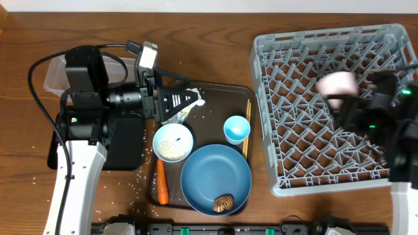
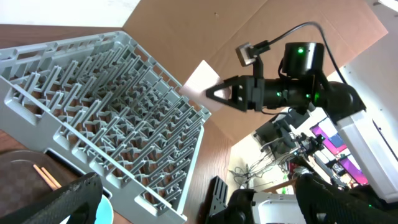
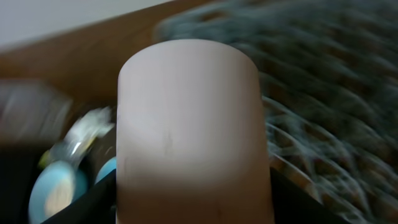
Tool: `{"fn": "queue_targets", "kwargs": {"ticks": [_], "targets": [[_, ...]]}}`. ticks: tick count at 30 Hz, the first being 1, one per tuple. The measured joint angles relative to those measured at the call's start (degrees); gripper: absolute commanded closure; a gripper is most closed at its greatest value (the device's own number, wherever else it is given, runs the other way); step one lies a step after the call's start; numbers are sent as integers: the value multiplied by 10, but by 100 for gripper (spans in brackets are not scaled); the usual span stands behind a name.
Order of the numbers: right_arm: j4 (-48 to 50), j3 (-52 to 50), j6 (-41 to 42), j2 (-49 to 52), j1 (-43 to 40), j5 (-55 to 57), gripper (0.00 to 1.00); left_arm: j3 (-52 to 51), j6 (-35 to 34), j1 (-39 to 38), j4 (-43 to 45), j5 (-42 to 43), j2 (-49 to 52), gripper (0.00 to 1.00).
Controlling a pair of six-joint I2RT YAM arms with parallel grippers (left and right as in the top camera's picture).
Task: Sort waste into correct bins and load items into the dishwasher rack
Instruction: 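Carry the pink cup with the right gripper into the dish rack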
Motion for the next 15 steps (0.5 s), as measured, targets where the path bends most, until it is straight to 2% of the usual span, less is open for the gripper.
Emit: {"fn": "queue_targets", "kwargs": {"ticks": [8, 15], "targets": [[-48, 0, 152, 43, -218, 33, 45, 0, 0, 0, -1, 1, 0, 0], [-31, 0, 211, 116, -330, -29, 45, 0, 0, 0, -11, 2, 0, 0]]}}
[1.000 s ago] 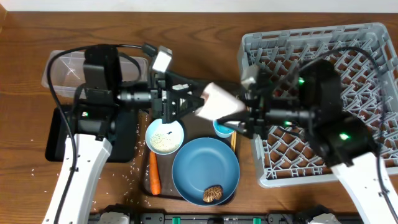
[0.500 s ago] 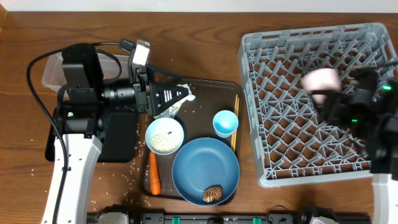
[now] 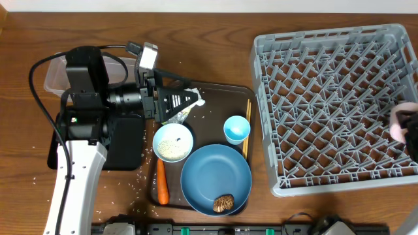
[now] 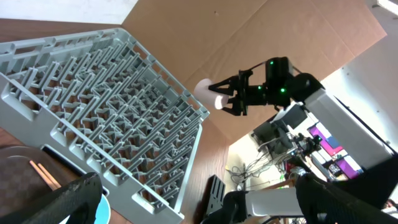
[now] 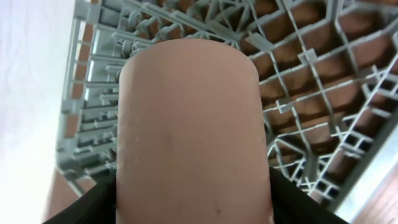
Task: Sort waste into correct bins and load items into the dishwasher rack
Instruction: 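Carry the pink cup with the right gripper into the dish rack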
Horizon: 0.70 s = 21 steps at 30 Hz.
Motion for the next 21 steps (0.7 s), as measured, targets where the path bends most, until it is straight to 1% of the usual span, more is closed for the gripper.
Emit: {"fn": "queue_targets", "kwargs": {"ticks": [6, 9, 14, 21], "targets": [[9, 0, 36, 69, -42, -50, 47, 0, 0, 0, -1, 0, 0, 0], [9, 0, 45, 113, -51, -71, 48, 0, 0, 0, -1, 0, 0, 0], [10, 0, 61, 170, -52, -98, 48, 0, 0, 0, -2, 0, 0, 0], [-7, 0, 66, 194, -52, -124, 47, 0, 0, 0, -2, 0, 0, 0]]}}
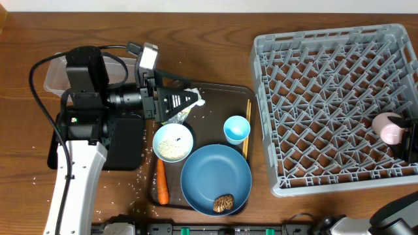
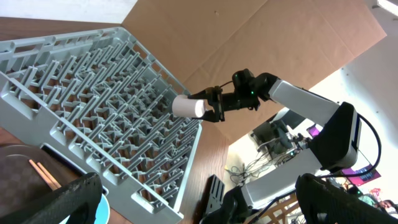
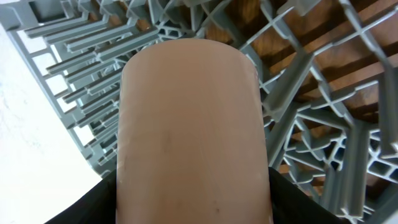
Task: Sort waste into correct bins and load items into the dishwasher rack
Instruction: 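Carry the pink cup with the right gripper into the dish rack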
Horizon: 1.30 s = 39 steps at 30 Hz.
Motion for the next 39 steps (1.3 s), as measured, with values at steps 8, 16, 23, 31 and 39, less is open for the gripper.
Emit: {"fn": "queue_targets", "kwargs": {"ticks": [8, 16, 23, 31, 39], "targets": [[-12, 0, -3, 0, -1, 2, 48, 0, 0, 0, -1, 0, 0, 0], [-22, 0, -21, 0, -7, -16, 50, 0, 0, 0, -1, 0, 0, 0], [-44, 0, -41, -10, -9, -49, 50, 0, 0, 0, -2, 0, 0, 0], [-72, 0, -50, -34, -9, -21, 48, 0, 0, 0, -2, 0, 0, 0], [-73, 0, -51, -34, -33, 46, 44, 0, 0, 0, -4, 0, 0, 0]]}}
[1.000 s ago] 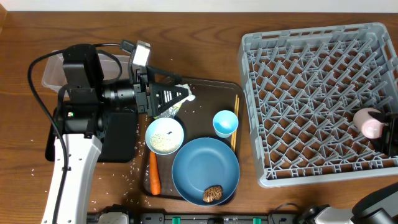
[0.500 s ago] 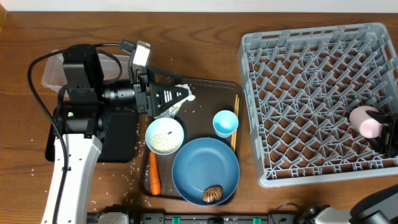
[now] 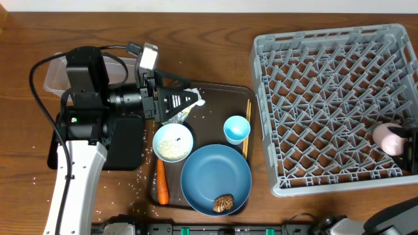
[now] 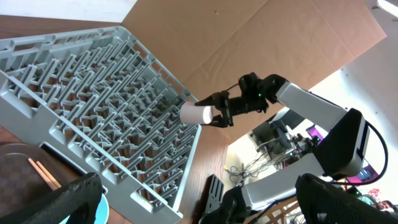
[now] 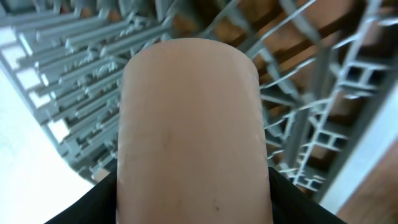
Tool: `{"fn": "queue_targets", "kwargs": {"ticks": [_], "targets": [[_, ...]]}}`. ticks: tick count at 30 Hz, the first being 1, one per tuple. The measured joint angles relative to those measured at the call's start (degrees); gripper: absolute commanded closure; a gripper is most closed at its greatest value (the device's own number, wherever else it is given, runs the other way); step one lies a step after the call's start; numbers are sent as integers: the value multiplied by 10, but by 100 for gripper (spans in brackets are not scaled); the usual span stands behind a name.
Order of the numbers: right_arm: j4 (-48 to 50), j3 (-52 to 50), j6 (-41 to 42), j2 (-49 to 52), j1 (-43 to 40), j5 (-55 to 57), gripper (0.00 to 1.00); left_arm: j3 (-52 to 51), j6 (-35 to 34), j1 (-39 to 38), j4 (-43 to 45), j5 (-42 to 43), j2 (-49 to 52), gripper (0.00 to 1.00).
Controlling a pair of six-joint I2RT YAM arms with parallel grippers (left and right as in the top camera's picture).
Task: Sort waste into correct bins and load items into the dishwasher rack
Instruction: 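Carry the pink cup with the right gripper into the dish rack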
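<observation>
A pink cup (image 3: 390, 138) lies on its side low over the right edge of the grey dishwasher rack (image 3: 326, 65), with my right gripper (image 3: 406, 141) shut on it. The cup (image 5: 193, 124) fills the right wrist view, with rack tines behind it. From the left wrist the cup (image 4: 193, 114) shows at the rack's far rim. My left gripper (image 3: 191, 98) hangs open over the back left of the dark tray (image 3: 215, 88), above a crumpled wrapper (image 3: 180, 113). Its jaws are wide apart with nothing between them (image 4: 199, 186).
The tray holds a blue plate (image 3: 209, 171) with a brown food scrap (image 3: 224, 203), a white bowl of rice (image 3: 173, 141), a small blue cup (image 3: 236, 128), a carrot (image 3: 161, 181) and chopsticks (image 3: 247, 127). A black bin (image 3: 125, 140) and a clear container (image 3: 55, 73) stand left.
The right gripper has moved the pink cup a little toward the front along the rack's right edge and lower against the tines. The left arm has not moved.
The right gripper first held the pink cup above the rack's back right part. It was then out past the rack's right side, then sideways at the rack's right edge. Now it is slightly nearer the front there. The left gripper stayed open over the tray.
</observation>
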Motion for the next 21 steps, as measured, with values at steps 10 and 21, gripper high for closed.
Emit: {"fn": "queue_targets", "kwargs": {"ticks": [10, 21], "targets": [[14, -8, 0, 2, -16, 16, 43, 0, 0, 0, 0, 0, 0, 0], [27, -9, -12, 5, -16, -21, 37, 0, 0, 0, 0, 0, 0, 0]]}}
